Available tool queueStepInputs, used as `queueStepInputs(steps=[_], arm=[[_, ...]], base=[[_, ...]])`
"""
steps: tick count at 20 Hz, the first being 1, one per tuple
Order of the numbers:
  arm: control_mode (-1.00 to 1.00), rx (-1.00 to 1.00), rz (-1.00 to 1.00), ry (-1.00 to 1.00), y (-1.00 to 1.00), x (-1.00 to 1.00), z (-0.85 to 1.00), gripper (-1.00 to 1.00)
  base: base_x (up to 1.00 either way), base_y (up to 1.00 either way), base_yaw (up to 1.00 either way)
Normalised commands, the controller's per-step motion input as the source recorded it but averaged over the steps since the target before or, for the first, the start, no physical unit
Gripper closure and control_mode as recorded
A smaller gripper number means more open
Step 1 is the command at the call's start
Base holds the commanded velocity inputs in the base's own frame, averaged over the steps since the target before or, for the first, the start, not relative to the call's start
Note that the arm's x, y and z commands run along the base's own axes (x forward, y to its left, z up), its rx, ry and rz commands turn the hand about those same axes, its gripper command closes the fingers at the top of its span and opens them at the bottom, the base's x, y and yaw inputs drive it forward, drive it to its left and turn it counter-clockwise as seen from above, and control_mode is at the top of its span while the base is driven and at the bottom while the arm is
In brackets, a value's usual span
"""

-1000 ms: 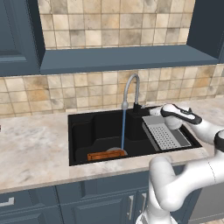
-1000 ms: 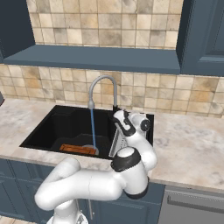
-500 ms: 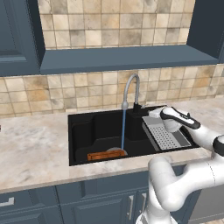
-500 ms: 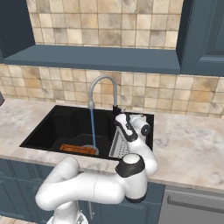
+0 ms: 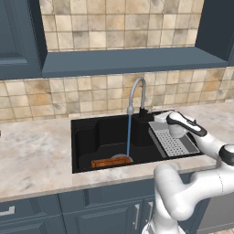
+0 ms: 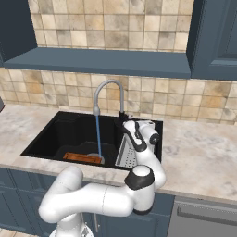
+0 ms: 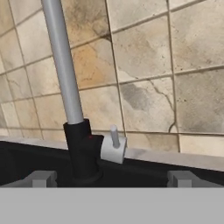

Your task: Turn on the sink faucet with hot water and rinse the cutting board for ten seconds, then turn off the faucet. Push the cutting board to reach the water if necessary.

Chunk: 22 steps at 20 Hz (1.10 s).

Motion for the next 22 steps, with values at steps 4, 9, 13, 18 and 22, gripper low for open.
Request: queueStepInputs(steps=[4, 9, 13, 18, 22], arm=[[-1.0, 0.01, 0.0, 0.0, 0.0, 0.1, 0.0, -1.0], [-1.0, 0.0, 0.0, 0.0, 0.0, 0.06, 0.0, -1.0], [-1.0, 0.0, 0.0, 0.0, 0.1, 0.03, 0.0, -1.0], [-1.0, 0.0, 0.0, -0.01, 0.15, 0.03, 0.0, -1.0], [-1.0, 0.0, 0.0, -0.02, 0.19, 0.0, 0.0, -1.0]], base=[[0.0, 0.0, 0.0], [0.0, 0.0, 0.0], [0.0, 0.0, 0.0], [0.0, 0.0, 0.0], [0.0, 0.0, 0.0]])
